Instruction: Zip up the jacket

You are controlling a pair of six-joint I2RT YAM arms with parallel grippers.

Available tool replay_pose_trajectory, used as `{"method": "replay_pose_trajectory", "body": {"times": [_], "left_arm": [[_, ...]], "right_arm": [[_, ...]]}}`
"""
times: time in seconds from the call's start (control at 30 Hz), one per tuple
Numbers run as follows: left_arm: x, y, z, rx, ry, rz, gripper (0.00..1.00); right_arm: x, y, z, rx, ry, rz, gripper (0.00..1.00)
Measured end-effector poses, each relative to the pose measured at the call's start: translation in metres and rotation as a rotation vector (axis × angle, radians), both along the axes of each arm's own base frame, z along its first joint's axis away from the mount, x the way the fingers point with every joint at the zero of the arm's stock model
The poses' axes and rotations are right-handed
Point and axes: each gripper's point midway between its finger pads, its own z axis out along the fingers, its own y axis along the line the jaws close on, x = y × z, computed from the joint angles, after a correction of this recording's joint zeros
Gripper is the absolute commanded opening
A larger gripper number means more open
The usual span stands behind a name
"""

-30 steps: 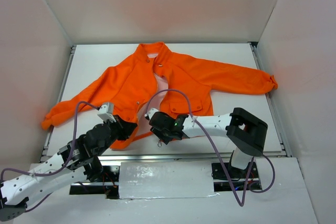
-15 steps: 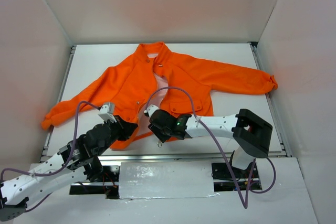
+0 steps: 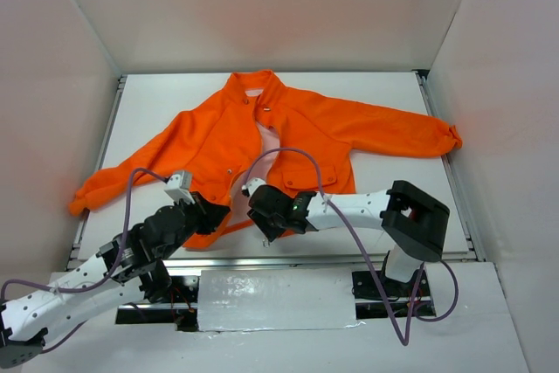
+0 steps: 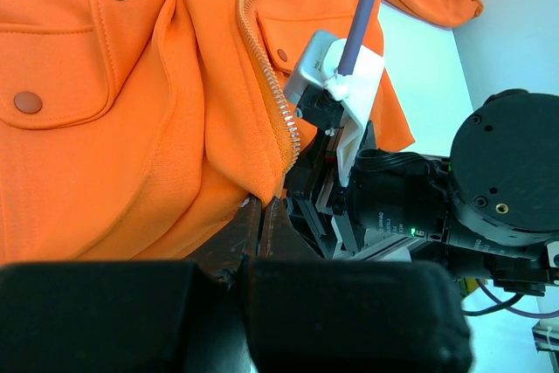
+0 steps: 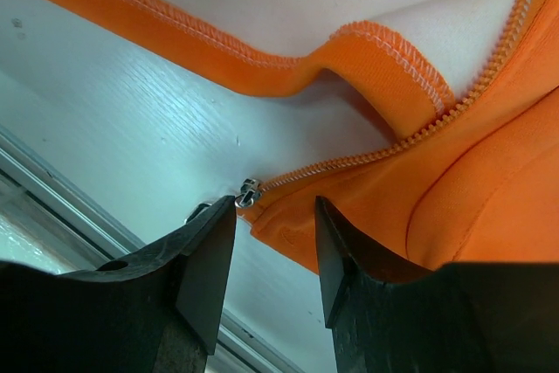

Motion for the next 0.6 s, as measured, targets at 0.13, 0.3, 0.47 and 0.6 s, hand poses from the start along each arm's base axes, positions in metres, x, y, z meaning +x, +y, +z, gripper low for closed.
{"method": "replay_pose_trajectory", "body": {"times": [0.13, 0.3, 0.47, 0.6], "left_arm": [[0.0, -0.001, -0.001, 0.005, 0.004, -0.001, 0.0], [0.001, -0.003, -0.003, 0.011, 0.009, -0.005, 0.0], [0.001, -0.006, -0.004, 0.012, 0.013, -0.012, 0.0], [0.002, -0.007, -0.004, 0.011, 0.013, -0.017, 0.0]], "right_arm": [[-0.004, -0.006, -0.008, -0.002, 0.015, -0.023, 0.5], [-0.011, -0.019, 0.0, 0.042, 0.018, -0.054, 0.52], [-0.01, -0.01, 0.027, 0.146, -0.01, -0.057, 0.51], [-0.011, -0.009, 0.03, 0.159, -0.007, -0.054, 0.48]]}}
